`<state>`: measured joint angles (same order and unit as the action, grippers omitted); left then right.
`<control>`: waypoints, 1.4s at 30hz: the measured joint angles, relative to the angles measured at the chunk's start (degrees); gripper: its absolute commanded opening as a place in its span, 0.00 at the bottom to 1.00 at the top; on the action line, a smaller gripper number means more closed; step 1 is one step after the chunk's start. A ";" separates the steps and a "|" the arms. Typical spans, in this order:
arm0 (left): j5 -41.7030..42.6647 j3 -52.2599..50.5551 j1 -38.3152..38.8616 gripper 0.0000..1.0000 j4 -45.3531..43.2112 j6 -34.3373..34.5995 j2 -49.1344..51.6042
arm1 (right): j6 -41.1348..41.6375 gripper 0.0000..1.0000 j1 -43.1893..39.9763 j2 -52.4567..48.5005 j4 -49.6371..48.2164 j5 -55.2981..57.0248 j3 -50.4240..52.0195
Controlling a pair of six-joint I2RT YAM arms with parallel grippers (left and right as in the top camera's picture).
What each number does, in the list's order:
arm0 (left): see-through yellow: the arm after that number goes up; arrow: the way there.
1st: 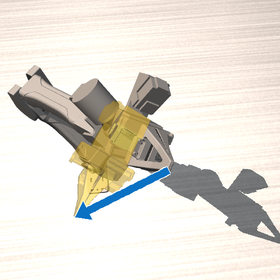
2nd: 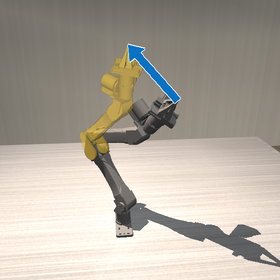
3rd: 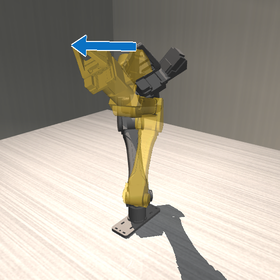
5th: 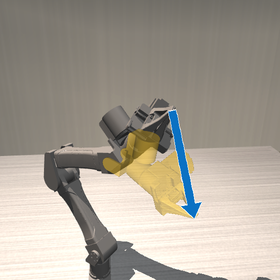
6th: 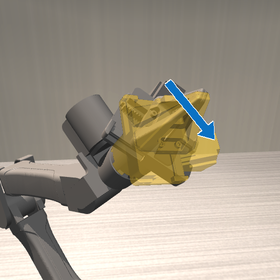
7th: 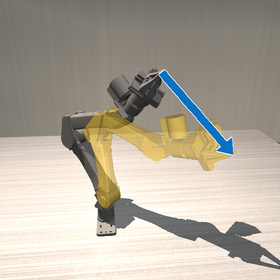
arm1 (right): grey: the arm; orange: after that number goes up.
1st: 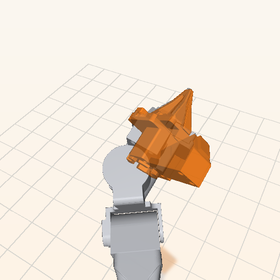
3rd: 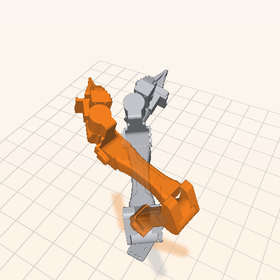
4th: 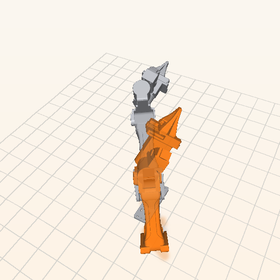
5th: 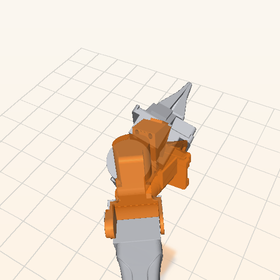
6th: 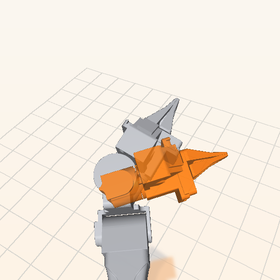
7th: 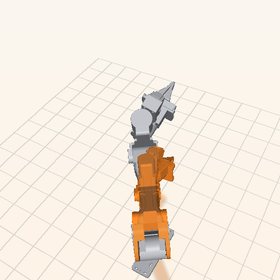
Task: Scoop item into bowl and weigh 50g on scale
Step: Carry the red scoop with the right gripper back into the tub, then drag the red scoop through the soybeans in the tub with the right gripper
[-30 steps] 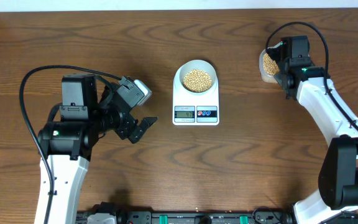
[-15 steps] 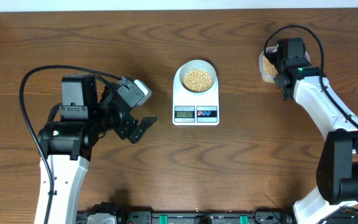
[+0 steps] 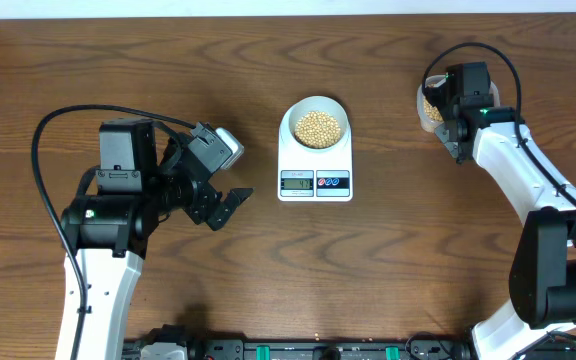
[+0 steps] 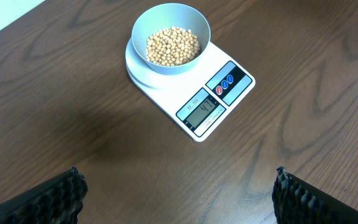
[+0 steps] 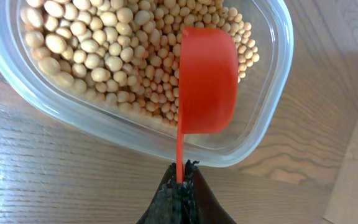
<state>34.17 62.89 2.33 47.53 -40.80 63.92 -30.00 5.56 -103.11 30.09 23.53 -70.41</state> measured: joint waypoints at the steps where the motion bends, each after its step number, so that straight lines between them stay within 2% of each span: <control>1: 0.00 0.00 0.00 0.98 0.00 0.00 0.00 | 0.55 0.01 0.00 0.00 -0.04 -0.22 0.00; 21: 0.00 0.00 0.00 0.98 0.00 0.00 0.00 | 13.46 0.01 -0.24 0.11 -0.57 -10.51 -0.02; 32: 0.00 0.00 0.00 0.98 0.00 0.00 0.00 | 21.31 0.01 -5.03 0.76 -0.24 -22.03 -0.04; 42: 0.00 0.00 0.00 0.98 0.00 0.00 0.00 | 24.68 0.01 -6.95 1.77 0.24 -26.36 -0.15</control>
<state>34.17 62.89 2.33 47.53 -40.80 63.92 -5.32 -1.39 -101.34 30.33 -2.83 -70.57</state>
